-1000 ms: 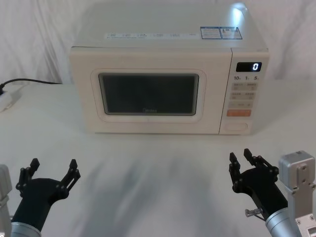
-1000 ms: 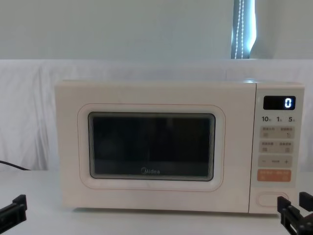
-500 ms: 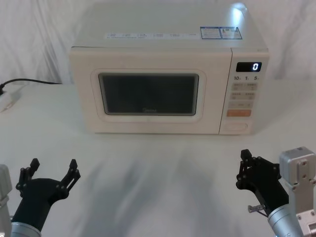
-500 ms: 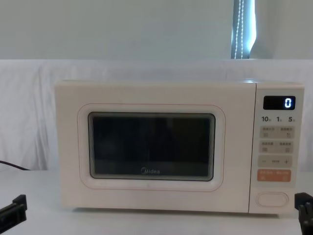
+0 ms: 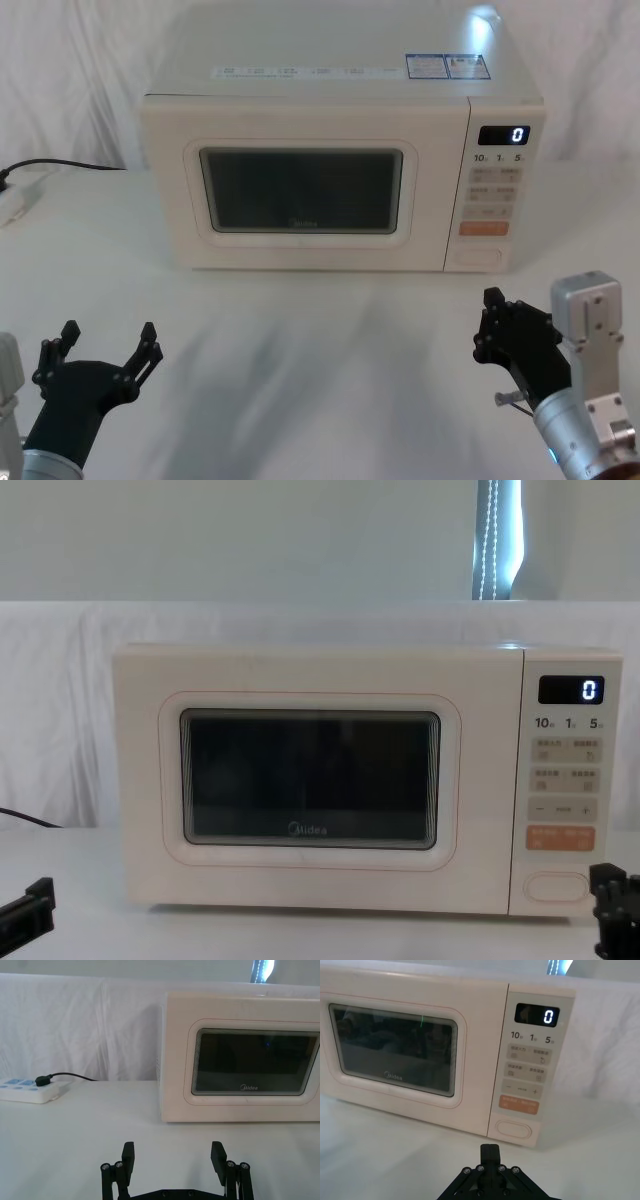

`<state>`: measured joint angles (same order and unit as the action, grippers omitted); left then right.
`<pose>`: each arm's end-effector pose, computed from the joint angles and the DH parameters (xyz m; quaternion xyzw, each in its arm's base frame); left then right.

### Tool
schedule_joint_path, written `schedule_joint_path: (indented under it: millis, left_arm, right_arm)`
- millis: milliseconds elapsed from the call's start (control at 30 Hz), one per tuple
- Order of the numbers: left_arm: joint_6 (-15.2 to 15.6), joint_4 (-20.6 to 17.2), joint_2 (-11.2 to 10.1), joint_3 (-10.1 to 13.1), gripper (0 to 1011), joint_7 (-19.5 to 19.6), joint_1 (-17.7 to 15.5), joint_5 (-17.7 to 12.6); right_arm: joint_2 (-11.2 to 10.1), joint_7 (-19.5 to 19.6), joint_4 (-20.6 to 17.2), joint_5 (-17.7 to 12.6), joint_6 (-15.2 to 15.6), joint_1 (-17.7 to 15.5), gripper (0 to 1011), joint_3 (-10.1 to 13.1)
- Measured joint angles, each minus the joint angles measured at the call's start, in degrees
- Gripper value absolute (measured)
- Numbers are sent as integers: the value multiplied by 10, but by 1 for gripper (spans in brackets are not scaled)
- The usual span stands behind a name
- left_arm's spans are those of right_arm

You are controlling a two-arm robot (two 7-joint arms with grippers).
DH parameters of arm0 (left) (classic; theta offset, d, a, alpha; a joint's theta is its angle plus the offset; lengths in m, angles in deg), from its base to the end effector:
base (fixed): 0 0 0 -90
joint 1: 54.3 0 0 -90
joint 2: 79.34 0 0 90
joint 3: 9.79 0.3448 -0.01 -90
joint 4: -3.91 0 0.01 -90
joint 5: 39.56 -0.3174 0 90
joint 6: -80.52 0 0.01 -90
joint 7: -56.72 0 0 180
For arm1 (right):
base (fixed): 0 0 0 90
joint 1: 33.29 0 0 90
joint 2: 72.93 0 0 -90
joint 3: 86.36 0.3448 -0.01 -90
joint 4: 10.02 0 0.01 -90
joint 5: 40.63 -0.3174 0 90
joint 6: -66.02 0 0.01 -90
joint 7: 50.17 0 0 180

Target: Press the button to open the microwave door with one hand; close the microwave door with the other hand.

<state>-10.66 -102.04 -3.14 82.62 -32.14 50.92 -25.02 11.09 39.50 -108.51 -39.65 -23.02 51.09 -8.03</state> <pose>0.2475 0.0497 -0.3367 -0.0173 0.0066 0.6616 0.7496 0.2963 0.0355 -0.3426 -0.0258 -0.0428 -0.6246 0.7793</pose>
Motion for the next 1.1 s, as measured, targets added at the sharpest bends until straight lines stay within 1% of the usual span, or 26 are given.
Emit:
schedule_joint_path:
  millis: [133, 233, 333, 567, 867, 1100]
  left_arm:
    - [0, 0, 0, 0, 1001, 0, 0, 0]
    - [0, 0, 0, 0, 1001, 0, 0, 0]
    - [0, 0, 0, 0, 1001, 0, 0, 0]
    - [0, 0, 0, 0, 1001, 0, 0, 0]
    - [0, 0, 0, 0, 1001, 0, 0, 0]
    - [0, 0, 0, 0, 1001, 0, 0, 0]
  right_arm:
    - [8, -4, 11, 5, 8, 15, 0, 2]
    - [16, -8, 29, 14, 19, 35, 0, 3]
    - [22, -9, 41, 19, 25, 48, 0, 5]
    - [41, -13, 85, 27, 37, 84, 0, 14]
    - [52, -16, 131, 36, 42, 120, 0, 23]
    - [57, -16, 155, 41, 42, 135, 0, 28]
